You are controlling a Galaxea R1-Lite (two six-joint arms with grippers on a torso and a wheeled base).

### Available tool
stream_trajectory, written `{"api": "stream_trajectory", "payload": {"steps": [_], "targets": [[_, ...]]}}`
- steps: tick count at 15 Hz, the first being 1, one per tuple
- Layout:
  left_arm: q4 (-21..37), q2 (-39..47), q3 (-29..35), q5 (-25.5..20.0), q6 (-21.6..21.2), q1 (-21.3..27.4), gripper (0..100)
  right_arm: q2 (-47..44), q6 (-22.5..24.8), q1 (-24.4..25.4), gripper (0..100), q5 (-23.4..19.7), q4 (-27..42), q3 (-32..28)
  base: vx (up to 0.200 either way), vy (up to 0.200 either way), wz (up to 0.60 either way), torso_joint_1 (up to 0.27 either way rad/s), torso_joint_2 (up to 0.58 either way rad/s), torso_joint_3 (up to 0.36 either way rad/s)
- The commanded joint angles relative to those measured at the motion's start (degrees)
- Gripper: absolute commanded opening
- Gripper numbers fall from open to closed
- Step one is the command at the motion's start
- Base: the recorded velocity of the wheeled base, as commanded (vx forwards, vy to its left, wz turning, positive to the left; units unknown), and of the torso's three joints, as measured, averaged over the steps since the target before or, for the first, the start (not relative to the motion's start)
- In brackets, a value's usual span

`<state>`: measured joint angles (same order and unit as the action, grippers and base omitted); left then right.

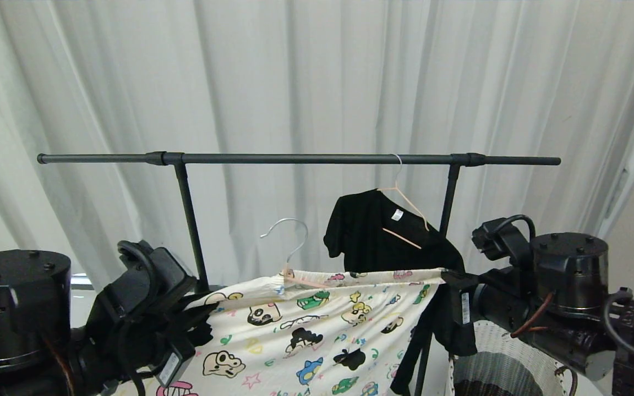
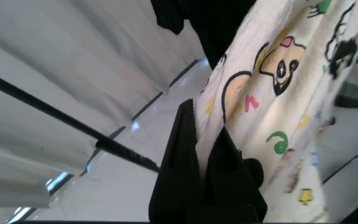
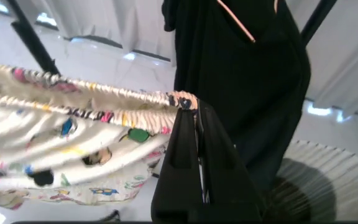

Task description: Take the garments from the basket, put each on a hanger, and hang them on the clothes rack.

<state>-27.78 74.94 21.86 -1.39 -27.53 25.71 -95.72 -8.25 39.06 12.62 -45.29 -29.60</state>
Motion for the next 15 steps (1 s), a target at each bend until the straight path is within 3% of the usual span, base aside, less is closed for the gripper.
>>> {"api": "stream_trajectory", "payload": {"steps": [1,5,6,10,11,15], "targets": [[-0.2,2.7,1.4,1.4,0.3,0.0,0,5.8,2.2,0.7,0,-1.4,2.4,-1.0,0.0,0.0,0.0,0.0,0.0,0.0],[-1.8,3.6,2.7,1.7,0.6,0.1,0,8.5,6.1,4.2,0,-1.7,4.7,-1.3,0.0,0.0,0.0,0.0,0.0,0.0],[-2.2,3.5,2.7,1.7,1.3,0.2,0,8.6,6.3,4.9,100,-1.8,5.5,-1.4,0.0,0.0,0.0,0.0,0.0,0.0],[-4.4,3.2,2.1,1.7,5.6,2.8,0,9.1,9.7,5.2,100,-3.0,5.8,-0.9,0.0,0.0,0.0,0.0,0.0,0.0],[-5.4,3.4,1.8,1.7,7.0,4.4,0,9.3,10.9,4.9,100,-5.3,6.0,-1.0,0.0,0.0,0.0,0.0,0.0,0.0],[-8.6,3.9,-1.4,1.7,7.2,4.9,0,11.1,13.9,3.0,100,-10.0,10.8,-1.4,0.0,0.0,0.0,0.0,0.0,0.0]]}}
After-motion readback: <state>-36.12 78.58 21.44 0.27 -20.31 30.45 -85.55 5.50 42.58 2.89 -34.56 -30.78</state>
